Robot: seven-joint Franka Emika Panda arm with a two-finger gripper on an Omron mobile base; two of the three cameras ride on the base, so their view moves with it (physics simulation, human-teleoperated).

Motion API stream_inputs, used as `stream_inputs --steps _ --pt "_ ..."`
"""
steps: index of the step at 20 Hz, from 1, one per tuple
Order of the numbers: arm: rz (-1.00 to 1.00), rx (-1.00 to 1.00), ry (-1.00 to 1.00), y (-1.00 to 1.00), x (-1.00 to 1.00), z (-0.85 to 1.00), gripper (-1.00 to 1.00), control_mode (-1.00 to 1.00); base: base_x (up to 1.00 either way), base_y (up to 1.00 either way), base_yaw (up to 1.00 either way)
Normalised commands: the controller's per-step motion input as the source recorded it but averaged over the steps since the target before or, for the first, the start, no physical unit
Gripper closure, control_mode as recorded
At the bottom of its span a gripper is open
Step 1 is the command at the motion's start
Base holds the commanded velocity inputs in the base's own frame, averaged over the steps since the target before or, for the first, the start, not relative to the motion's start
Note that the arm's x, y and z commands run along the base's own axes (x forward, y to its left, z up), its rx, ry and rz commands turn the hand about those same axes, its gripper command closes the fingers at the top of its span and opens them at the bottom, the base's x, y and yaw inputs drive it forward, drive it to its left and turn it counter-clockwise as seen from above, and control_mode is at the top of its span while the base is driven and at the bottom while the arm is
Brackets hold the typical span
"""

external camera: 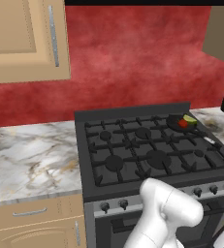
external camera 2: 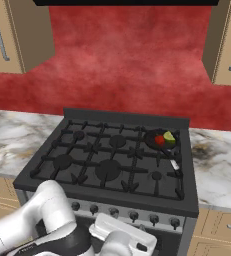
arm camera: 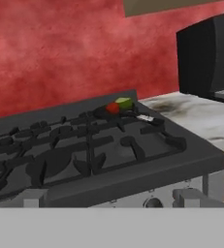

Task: Put the bell pepper and lemon wedge in the pan. Then turn on the rear right burner and set the heat to medium.

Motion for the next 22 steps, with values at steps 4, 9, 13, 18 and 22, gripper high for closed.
stream_inputs --steps 4,9,13,18,22 --pt "0.02 -0.01 -0.12 -0.10 0.00 -0.04 -1.00 -1.00 0.00 0.00 0.00" --pt "0.00 -0.09 -0.02 -0.02 0.00 -0.12 -1.00 -1.00 0.00 0.00 0.00" --pt "0.00 -0.12 0.00 -0.01 0.00 -0.05 -1.00 -1.00 0.00 0.00 0.00" --pt "0.00 -0.15 0.02 0.00 0.10 -0.05 -1.00 -1.00 0.00 0.00 0.00" --pt "0.00 -0.04 0.01 0.00 0.08 -0.18 -1.00 -1.00 0.00 0.00 0.00"
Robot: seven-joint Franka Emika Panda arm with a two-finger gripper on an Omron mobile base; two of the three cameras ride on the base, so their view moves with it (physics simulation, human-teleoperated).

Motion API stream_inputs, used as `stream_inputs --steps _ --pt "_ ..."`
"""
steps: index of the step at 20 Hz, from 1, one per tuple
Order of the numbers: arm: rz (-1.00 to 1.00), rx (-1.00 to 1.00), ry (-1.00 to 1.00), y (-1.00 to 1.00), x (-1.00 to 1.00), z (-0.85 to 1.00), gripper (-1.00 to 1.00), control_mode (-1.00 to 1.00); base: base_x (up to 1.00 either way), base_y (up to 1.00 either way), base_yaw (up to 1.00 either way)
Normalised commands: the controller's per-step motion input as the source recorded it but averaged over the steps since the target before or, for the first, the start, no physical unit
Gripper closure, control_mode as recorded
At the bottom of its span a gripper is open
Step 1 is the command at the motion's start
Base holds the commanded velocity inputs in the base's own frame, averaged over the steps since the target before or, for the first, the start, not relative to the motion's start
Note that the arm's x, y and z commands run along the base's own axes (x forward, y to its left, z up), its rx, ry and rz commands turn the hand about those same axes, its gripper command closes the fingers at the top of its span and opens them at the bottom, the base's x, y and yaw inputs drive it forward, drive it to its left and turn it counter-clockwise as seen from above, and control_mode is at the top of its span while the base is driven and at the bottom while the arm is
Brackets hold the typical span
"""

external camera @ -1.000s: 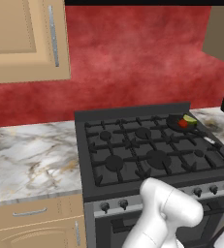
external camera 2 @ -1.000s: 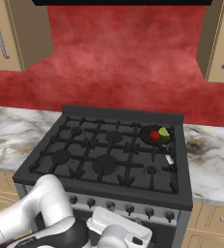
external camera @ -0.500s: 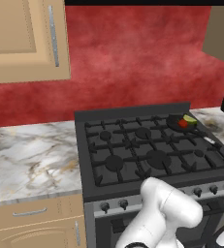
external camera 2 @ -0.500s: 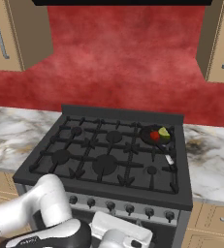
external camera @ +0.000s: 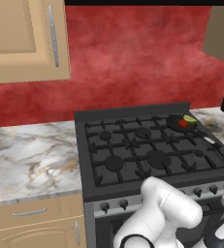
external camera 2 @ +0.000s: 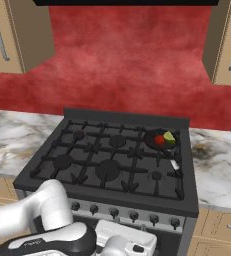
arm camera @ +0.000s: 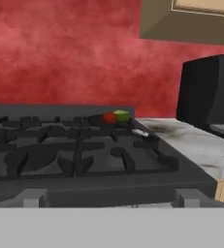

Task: Put the bell pepper and lemon wedge in the pan. Then turn on the rear right burner and set the heat to medium.

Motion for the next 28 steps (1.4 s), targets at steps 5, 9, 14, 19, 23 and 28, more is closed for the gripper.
stream_inputs --steps 5,9,14,19,23,28 --pt "0.02 0.00 0.08 0.00 0.03 -0.26 -1.00 -1.00 0.00 0.00 0.00" --pt "0.06 0.00 0.15 -0.08 0.26 -0.41 -1.00 -1.00 0.00 0.00 0.00" --pt "0.11 0.00 0.10 -0.11 0.32 -0.38 -1.00 -1.00 0.00 0.00 0.00" --pt "0.07 0.02 0.01 -0.15 -0.03 -0.19 -1.00 -1.00 0.00 0.00 0.00" --pt "0.00 0.03 0.00 -0.27 -0.06 -0.18 -1.00 -1.00 0.00 0.00 0.00" --pt "0.00 0.05 0.00 -0.22 0.01 -0.03 -1.00 -1.00 0.00 0.00 0.00"
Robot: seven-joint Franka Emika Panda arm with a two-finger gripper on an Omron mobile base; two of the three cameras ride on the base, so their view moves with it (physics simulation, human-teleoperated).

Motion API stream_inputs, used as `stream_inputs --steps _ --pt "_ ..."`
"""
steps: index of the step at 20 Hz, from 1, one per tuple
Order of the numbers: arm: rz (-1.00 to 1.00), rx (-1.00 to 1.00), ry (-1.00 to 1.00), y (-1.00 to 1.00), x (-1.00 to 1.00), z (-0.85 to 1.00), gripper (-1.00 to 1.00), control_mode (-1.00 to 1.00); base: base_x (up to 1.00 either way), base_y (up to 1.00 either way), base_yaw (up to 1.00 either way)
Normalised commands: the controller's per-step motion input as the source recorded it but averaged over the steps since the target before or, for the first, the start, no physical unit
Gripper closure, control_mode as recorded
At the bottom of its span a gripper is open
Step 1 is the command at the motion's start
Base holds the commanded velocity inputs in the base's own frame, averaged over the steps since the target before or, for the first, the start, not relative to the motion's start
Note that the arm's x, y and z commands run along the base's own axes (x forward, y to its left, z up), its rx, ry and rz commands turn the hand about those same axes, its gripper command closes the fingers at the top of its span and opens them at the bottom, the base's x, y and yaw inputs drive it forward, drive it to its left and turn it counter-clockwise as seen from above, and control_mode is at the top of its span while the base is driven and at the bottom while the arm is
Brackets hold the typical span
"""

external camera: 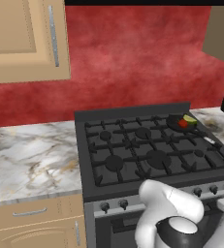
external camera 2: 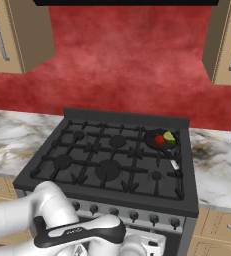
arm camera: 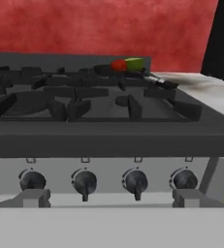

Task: Put the bell pepper and lemon wedge in the pan. Then turn on the rear right burner and set the heat to medium.

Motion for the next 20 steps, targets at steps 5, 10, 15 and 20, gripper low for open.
stream_inputs --steps 5,10,15,20 --pt "-0.02 0.09 0.00 -0.08 0.08 -0.07 -1.00 -1.00 0.00 0.00 0.00" --pt "0.00 0.06 0.02 0.00 0.01 -0.26 -1.00 -1.00 0.00 0.00 0.00" --pt "0.00 0.06 0.00 0.00 0.11 -0.28 -1.00 -1.00 0.00 0.00 0.00" --pt "-0.01 0.09 0.00 -0.03 0.18 -0.02 -1.00 -1.00 0.00 0.00 0.00"
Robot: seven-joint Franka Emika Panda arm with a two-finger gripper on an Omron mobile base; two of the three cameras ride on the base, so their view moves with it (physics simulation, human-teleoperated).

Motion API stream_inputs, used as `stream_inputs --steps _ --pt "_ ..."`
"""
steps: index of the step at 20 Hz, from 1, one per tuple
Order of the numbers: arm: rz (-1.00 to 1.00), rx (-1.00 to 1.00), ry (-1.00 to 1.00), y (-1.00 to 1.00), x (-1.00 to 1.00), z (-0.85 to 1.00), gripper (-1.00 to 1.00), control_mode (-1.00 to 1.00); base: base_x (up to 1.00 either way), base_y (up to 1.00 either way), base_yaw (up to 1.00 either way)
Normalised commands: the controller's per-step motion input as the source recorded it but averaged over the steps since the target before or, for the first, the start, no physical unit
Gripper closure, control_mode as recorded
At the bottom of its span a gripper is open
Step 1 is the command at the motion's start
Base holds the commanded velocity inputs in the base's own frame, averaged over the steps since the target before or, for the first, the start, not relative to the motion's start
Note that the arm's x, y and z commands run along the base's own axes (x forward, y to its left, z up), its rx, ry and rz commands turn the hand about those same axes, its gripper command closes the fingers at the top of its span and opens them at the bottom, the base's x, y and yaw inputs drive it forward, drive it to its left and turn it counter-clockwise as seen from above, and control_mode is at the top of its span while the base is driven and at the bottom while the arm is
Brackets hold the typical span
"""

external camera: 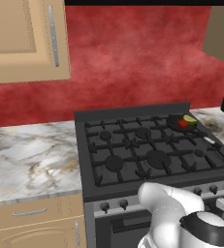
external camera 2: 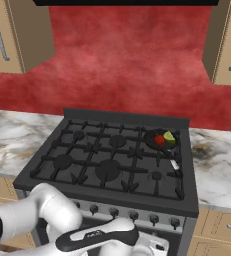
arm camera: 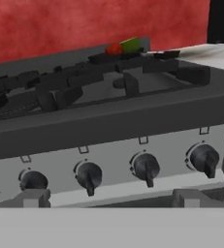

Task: Put the bell pepper and lemon wedge in the pan. Then turn on the rear right burner and set the heat to medium.

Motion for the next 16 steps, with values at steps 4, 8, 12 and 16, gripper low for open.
stream_inputs --steps 4,8,12,16 --pt "-0.06 0.10 -0.05 -0.04 0.22 -0.02 -1.00 -1.00 0.00 0.00 0.00" --pt "-0.06 0.07 -0.09 -0.01 0.21 -0.01 -1.00 -1.00 0.00 0.00 0.00" --pt "-0.03 0.01 -0.08 0.00 0.13 -0.04 -1.00 -1.00 0.00 0.00 0.00" --pt "-0.02 0.00 -0.04 0.00 0.18 -0.13 -1.00 -1.00 0.00 0.00 0.00"
